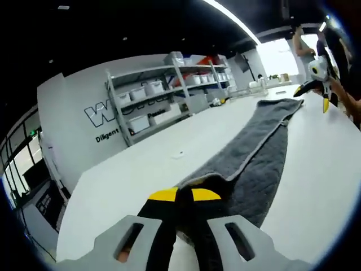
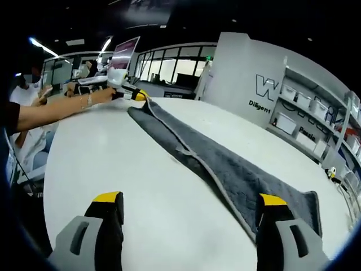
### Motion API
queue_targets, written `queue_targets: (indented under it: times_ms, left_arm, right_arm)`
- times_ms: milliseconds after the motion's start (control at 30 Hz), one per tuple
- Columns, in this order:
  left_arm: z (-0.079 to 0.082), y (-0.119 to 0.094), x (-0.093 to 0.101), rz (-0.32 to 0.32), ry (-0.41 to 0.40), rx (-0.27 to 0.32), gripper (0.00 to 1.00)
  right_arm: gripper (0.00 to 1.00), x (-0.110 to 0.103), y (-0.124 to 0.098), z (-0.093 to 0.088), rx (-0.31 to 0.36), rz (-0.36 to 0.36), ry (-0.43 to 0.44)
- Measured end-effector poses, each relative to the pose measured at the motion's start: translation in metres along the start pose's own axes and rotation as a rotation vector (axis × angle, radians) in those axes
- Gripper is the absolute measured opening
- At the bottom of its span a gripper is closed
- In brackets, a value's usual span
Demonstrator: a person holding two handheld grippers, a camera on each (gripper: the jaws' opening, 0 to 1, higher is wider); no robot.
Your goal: Open the folded towel by lifting each exposed corner and separating the folded layers until the towel lies flat within the target outline without major curled edges
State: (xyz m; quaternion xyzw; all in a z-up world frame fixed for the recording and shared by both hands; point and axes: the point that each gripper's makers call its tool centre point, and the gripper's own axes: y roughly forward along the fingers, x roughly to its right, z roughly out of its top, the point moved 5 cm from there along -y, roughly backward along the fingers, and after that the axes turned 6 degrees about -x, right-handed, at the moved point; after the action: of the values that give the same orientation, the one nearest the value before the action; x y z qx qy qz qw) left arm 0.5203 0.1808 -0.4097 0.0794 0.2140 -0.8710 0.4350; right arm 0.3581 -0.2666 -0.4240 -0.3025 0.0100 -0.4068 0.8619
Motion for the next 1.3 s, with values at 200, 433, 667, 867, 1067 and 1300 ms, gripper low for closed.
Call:
queue_targets:
  times_ms: [200, 433, 667, 867, 1067, 1300]
  left_arm:
    - [0.011, -0.032, 0.024, -0.016, -0.012, 0.019, 0.05]
    - [0.023, -0.060, 0.048, -0.037, 0.018, 0.038, 0.05]
    - [0.041, -0.087, 0.067, -0.049, 0.038, 0.067, 0.05]
    - [0.044, -0.093, 0.068, -0.028, 0.068, 0.057, 0.05]
    - [0.040, -0.094, 0.069, -0.038, 0.051, 0.065, 0.05]
    - [0.031, -0.092, 0.071, -0.040, 0.050, 0.039, 0.05]
  right_arm:
    - [0.99, -0.005, -0.008, 0.001, 0.010, 0.004, -0.003]
    - [0.99, -0.005, -0.021, 0.001, 0.017, -0.008, -0.007]
    - [0.97, -0.006, -0.027, 0.000, 0.019, -0.023, -0.015]
    - [0.84, -0.013, -0.013, 0.010, 0.039, 0.001, -0.050]
    - [0.72, -0.025, 0.018, 0.032, 0.070, 0.063, -0.080]
    - [0.46, -0.020, 0.065, 0.047, 0.001, -0.008, -0.323]
